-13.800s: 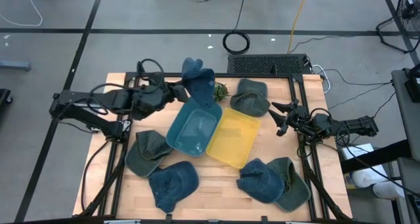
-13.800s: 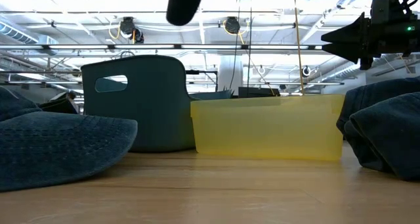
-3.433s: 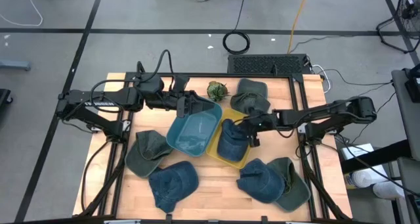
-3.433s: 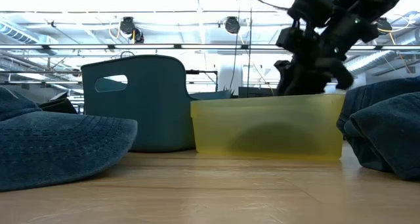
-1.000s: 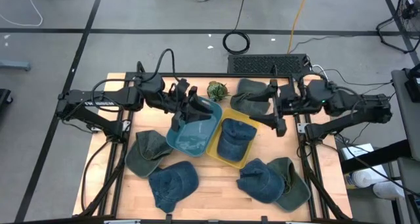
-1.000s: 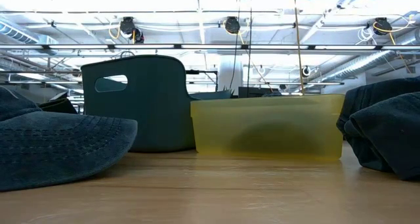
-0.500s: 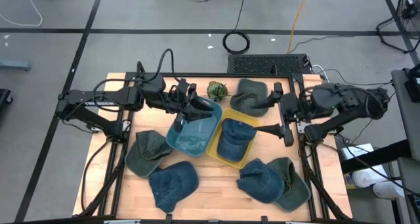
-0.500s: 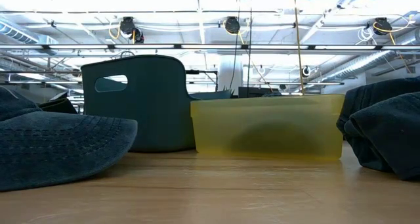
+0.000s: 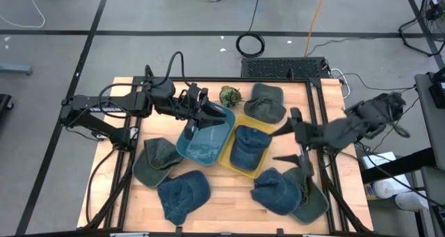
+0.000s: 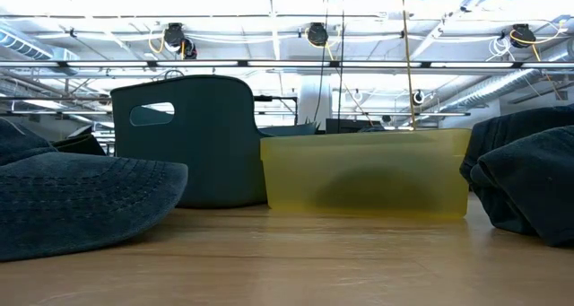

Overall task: Pick & Place hat
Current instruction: Put the right blue cap into the yellow bin

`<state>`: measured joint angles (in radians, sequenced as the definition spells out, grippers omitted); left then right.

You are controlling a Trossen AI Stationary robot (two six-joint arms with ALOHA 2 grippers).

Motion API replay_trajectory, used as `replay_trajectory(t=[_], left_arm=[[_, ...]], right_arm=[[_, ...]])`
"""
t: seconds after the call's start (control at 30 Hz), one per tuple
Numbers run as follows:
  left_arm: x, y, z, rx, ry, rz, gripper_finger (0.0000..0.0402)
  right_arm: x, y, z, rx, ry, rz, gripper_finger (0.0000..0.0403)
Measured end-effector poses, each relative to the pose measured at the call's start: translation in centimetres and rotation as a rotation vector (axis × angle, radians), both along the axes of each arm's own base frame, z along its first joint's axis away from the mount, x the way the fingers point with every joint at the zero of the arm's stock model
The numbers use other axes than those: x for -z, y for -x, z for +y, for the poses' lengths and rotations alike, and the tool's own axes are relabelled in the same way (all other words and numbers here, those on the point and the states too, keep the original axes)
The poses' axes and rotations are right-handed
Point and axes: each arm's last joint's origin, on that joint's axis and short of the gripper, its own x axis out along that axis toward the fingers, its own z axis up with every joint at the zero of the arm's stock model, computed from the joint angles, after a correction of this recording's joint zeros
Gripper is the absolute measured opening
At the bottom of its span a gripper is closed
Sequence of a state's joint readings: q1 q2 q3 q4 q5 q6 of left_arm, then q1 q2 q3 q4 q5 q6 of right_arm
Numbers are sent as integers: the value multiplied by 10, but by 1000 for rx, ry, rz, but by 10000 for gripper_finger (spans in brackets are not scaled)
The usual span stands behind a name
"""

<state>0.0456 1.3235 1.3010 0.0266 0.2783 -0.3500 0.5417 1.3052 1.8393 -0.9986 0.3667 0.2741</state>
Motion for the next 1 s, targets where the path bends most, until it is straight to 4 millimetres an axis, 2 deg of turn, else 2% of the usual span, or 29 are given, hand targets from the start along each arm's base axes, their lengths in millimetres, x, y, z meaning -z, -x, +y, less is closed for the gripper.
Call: replay_trajectory(t=[0.23,0.5,1.0], left_arm=[[0,0,0,0,-2,0,129],[0,0,0,0,-2,-1,129],[0,0,0,0,-2,-1,129]], right_arm=[[18,1,21,-51,-35,169,304],[29,1,42,-99,-61,246,304],[62,-8,73,-160,58,420,304]])
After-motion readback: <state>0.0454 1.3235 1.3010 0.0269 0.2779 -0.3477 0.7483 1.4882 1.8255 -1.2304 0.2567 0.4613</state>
